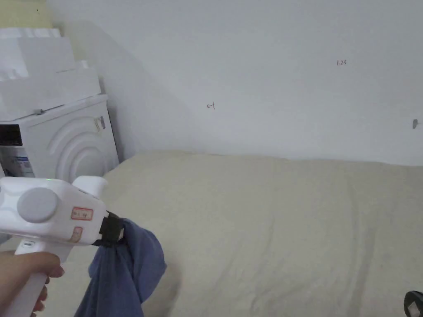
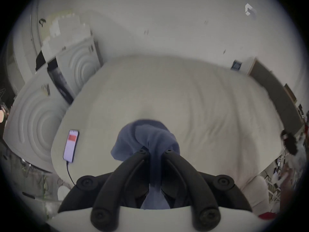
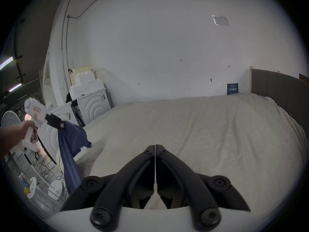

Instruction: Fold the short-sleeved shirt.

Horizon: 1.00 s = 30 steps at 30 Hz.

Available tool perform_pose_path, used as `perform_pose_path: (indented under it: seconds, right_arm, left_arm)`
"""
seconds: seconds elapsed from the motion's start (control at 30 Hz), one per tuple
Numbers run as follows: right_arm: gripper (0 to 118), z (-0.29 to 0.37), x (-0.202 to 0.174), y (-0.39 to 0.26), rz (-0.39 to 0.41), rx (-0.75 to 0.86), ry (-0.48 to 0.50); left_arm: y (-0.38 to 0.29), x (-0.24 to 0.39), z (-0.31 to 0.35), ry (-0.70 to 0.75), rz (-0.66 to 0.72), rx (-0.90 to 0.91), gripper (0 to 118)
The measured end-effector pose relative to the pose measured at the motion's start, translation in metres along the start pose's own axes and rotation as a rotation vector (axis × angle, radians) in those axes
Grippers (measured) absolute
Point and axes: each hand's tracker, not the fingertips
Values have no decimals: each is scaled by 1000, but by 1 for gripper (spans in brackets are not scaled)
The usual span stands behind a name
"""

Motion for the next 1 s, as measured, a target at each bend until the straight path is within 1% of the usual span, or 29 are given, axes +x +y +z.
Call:
perform_pose_path:
  seconds: [0.07,0.17,0.23,0.3,0.33,0.43,0.53,0.67,0.73,0.8,0.83,0.9,0.93,0.97,1.0]
  right_arm:
    - [4,5,6,4,-4,19,4]
    - [4,13,20,10,-29,49,15]
    - [4,18,29,15,-31,73,0]
    - [4,25,38,20,-35,95,-20]
    - [4,28,42,22,-39,104,-32]
    - [4,38,59,26,-69,127,-70]
    - [4,43,79,22,-116,140,-123]
    - [4,52,98,12,-142,130,-178]
    - [4,55,108,7,-133,111,-207]
    - [4,55,116,0,-125,89,-243]
    - [4,56,121,-3,-133,76,-249]
    - [4,55,129,-10,-157,51,-254]
    - [4,55,133,-13,-167,44,-257]
    - [4,54,135,-15,-175,38,-263]
    - [4,54,137,-18,-178,32,-268]
  left_arm:
    - [27,22,26,-36,-77,69,10]
    - [66,71,63,-114,-127,163,10]
    - [87,113,75,-173,-160,201,10]
    - [103,161,75,-233,-215,218,10]
    - [110,174,67,-253,-243,219,10]
    - [123,244,44,-372,-310,175,10]
    - [125,306,2,-465,-338,145,10]
    - [107,379,-78,-507,-374,47,10]
    - [85,409,-122,-517,-383,-68,10]
    - [61,436,-165,-537,-355,-194,10]
    - [48,449,-187,-528,-338,-270,10]
    - [28,463,-227,-503,-315,-362,11]
    - [19,468,-239,-495,-314,-395,13]
    - [11,469,-245,-498,-288,-400,24]
    - [7,472,-254,-515,-265,-416,61]
